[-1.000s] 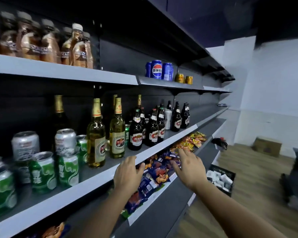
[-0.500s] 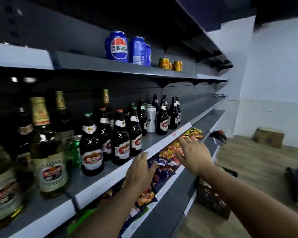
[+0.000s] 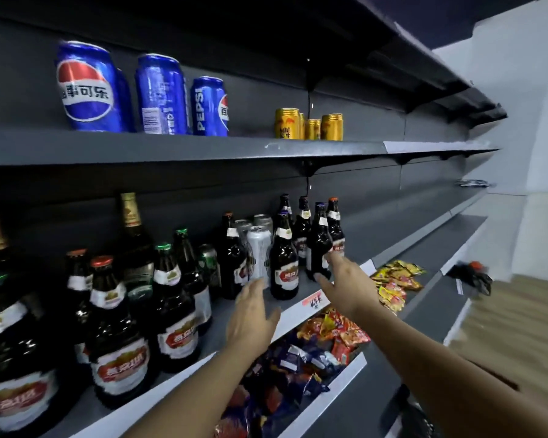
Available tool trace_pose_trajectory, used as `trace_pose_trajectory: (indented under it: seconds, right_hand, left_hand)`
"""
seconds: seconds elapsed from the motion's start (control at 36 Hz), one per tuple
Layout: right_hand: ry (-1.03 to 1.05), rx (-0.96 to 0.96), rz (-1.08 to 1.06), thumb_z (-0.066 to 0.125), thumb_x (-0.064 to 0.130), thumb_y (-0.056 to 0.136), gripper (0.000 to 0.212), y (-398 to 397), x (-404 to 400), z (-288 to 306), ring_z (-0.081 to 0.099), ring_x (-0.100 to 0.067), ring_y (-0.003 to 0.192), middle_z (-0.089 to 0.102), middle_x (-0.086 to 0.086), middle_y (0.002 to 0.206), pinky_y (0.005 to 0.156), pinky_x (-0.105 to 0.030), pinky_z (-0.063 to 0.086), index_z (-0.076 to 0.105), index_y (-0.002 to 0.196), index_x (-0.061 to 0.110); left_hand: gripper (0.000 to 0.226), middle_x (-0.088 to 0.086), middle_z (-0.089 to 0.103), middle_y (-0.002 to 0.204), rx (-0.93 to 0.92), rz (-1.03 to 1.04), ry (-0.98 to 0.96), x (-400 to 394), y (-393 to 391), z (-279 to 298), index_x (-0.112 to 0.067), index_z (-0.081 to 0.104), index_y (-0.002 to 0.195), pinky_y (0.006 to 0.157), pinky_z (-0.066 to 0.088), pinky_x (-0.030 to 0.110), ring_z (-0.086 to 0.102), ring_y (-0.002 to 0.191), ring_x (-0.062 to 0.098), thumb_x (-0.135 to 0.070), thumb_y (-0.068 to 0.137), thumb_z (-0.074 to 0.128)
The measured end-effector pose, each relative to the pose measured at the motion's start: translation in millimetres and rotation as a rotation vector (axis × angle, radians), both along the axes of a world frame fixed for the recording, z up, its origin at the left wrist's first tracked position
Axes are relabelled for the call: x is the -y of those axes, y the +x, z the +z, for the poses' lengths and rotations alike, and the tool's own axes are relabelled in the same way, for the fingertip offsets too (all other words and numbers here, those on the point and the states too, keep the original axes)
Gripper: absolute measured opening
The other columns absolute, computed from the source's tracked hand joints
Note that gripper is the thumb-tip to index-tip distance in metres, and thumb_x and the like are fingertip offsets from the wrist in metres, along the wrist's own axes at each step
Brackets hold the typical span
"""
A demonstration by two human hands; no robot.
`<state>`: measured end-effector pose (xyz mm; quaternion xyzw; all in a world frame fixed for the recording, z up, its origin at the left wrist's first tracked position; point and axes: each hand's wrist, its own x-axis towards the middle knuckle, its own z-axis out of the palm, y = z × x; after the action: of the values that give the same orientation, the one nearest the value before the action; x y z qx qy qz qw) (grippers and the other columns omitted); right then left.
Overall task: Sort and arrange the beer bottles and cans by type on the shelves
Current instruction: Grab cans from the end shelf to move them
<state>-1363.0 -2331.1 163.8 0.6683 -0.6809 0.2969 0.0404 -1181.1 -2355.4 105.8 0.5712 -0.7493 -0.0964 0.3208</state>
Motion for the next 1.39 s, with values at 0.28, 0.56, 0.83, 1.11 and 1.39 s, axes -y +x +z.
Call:
trace_pose_trajectory:
  seconds: [0.28, 0.56, 0.83, 1.11, 1.39]
  right_hand:
    - [0.048, 0.251, 0.177, 0.049, 0.051, 0.095, 0.067, 8.9, 121.0, 7.2, 0.048, -0.024, 0.128, 0.047, -0.007, 0.145, 0.098, -0.035, 0.042, 0.028, 0.148, 0.016]
    - [0.057, 0.427, 0.265, 0.065, 0.036, 0.088, 0.056, 27.2, 202.5, 25.8, 0.058, -0.029, 0.112, 0.062, -0.009, 0.120, 0.087, -0.037, 0.049, 0.042, 0.133, 0.012]
    - [0.143, 0.247, 0.263, 0.066, 0.033, 0.089, 0.060, 8.6, 229.4, 45.0, 0.056, -0.029, 0.116, 0.056, -0.009, 0.130, 0.088, -0.037, 0.050, 0.038, 0.138, 0.012]
    - [0.112, 0.337, 0.229, 0.067, 0.017, 0.089, 0.054, -0.6, 259.6, 48.7, 0.055, -0.031, 0.115, 0.046, -0.013, 0.136, 0.081, -0.035, 0.047, 0.043, 0.135, 0.005]
    - [0.153, 0.263, 0.221, 0.069, 0.018, 0.088, 0.057, 7.6, 275.9, 49.0, 0.056, -0.037, 0.116, 0.045, -0.020, 0.138, 0.088, -0.040, 0.050, 0.037, 0.131, -0.002]
  left_hand:
    - [0.064, 0.004, 0.022, 0.155, -0.022, 0.115, -0.103, 98.4, -17.0, 15.5, -0.013, 0.025, 0.148, 0.110, 0.035, 0.034, 0.027, 0.140, 0.022, -0.010, 0.090, 0.055]
    - [0.071, 0.006, 0.016, 0.158, 0.031, 0.146, -0.164, 159.3, -36.2, 46.2, -0.012, 0.024, 0.150, 0.112, 0.032, 0.031, 0.019, 0.144, 0.023, 0.000, 0.085, 0.052]
    - [0.056, 0.006, 0.023, 0.155, 0.105, 0.316, -0.078, 193.4, -51.0, 56.8, -0.015, 0.024, 0.150, 0.110, 0.033, 0.036, 0.022, 0.140, 0.026, -0.031, 0.100, 0.044]
    - [0.068, 0.010, 0.025, 0.149, 0.078, 0.471, -0.012, 201.0, -67.8, 57.3, -0.020, 0.026, 0.146, 0.090, 0.045, 0.040, 0.034, 0.130, 0.033, -0.031, 0.090, 0.064]
    - [0.060, 0.005, 0.045, 0.133, 0.139, 0.521, -0.051, 180.2, -68.1, 64.7, -0.024, 0.045, 0.135, 0.080, 0.046, 0.035, 0.044, 0.121, 0.027, -0.031, 0.079, 0.067]
